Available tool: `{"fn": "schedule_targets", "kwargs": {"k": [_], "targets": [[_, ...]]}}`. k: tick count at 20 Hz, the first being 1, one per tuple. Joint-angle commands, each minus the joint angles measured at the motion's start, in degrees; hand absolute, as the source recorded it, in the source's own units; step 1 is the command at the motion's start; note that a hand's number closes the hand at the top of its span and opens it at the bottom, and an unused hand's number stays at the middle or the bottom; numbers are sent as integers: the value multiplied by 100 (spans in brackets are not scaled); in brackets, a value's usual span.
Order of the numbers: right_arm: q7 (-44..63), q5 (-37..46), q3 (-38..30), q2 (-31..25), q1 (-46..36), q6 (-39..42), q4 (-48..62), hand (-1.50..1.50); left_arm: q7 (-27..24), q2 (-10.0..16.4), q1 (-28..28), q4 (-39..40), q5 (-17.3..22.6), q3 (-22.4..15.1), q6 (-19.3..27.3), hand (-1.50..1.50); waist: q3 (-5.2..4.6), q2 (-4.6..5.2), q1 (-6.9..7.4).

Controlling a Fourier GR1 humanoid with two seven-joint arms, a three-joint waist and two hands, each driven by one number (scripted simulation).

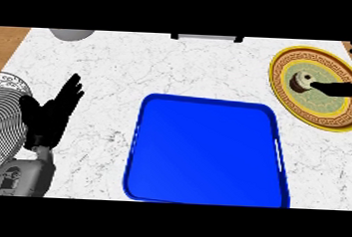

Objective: Pick the cupcake from the tray and place it in the plate

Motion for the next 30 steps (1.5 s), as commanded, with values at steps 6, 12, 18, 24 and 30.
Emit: {"fn": "schedule_targets", "kwargs": {"k": [6,12,18,24,30], "targets": [[688,-1374,-762,28,-471,1351,-282,-150,240,-4,61,-206,62,24,-24,0,-16,-71,-140],[863,-1991,-950,-371,-55,2695,-107,-150,-200,-98,168,25,-168,12,120,0,-14,-29,-116],[180,-2304,-861,-663,453,2832,-174,-150,-63,-125,214,-104,-129,19,3,0,-12,-20,-73],[-119,-2254,-826,-1304,320,2917,634,-150,-70,-180,309,-259,-213,-41,15,0,-7,-1,-9],[-608,-2233,-716,-1421,560,2819,981,-150,-32,-329,96,-94,-321,-66,168,0,-5,10,-8]]}}
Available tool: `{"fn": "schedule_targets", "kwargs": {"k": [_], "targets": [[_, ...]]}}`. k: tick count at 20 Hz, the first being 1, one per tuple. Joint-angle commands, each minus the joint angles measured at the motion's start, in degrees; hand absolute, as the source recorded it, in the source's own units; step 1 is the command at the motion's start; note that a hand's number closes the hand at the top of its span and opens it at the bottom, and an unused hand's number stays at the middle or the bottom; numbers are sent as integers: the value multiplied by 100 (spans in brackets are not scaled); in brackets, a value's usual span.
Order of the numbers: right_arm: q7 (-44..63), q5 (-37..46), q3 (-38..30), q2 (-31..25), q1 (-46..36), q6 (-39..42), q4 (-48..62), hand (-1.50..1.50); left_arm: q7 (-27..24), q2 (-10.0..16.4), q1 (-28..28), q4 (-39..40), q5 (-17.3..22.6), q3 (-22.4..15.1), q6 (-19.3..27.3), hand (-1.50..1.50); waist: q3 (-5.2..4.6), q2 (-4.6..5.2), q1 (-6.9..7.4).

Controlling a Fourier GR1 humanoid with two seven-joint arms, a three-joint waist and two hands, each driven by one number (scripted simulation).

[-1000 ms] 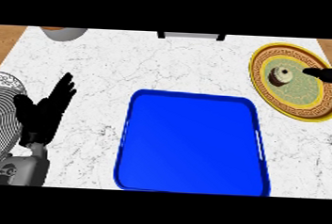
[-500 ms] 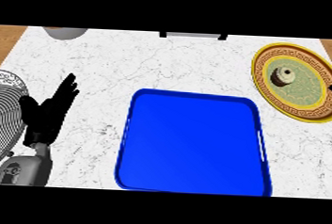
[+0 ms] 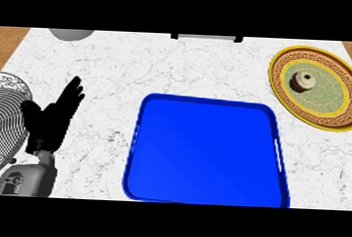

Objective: Pick the cupcake from the tray and place it in the plate

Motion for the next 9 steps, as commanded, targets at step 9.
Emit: {"fn": "schedule_targets", "kwargs": {"k": [9], "targets": [[-305,104,220,-436,105,-79,621,-150,125,52,-200,103,-11,93,-72,0,4,11,36]]}}
